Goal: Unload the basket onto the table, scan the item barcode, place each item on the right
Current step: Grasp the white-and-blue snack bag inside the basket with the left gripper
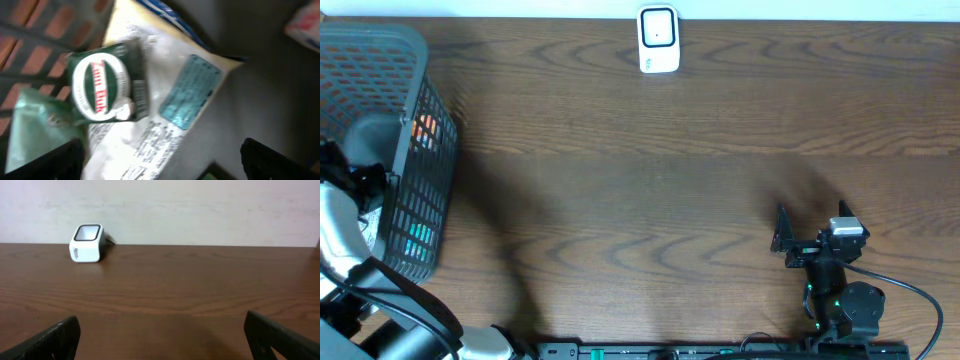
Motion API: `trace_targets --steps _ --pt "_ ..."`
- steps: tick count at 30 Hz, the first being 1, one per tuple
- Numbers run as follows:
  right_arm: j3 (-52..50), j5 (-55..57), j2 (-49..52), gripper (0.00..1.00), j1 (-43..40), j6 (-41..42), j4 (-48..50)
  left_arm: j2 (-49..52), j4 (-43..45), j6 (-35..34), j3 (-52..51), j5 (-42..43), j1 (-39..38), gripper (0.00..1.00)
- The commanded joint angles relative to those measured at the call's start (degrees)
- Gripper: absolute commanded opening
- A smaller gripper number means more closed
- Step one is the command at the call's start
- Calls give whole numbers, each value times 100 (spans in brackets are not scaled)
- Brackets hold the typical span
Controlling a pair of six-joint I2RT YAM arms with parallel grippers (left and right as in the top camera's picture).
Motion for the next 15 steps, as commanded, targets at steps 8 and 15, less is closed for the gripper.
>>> trace_targets --steps 8,15 --pt "-9 44 -15 99 33 -81 -26 608 -35 166 39 -527 -131 99" --pt "-9 44 -15 99 33 -81 -26 940 -17 302 39 -531 -210 99"
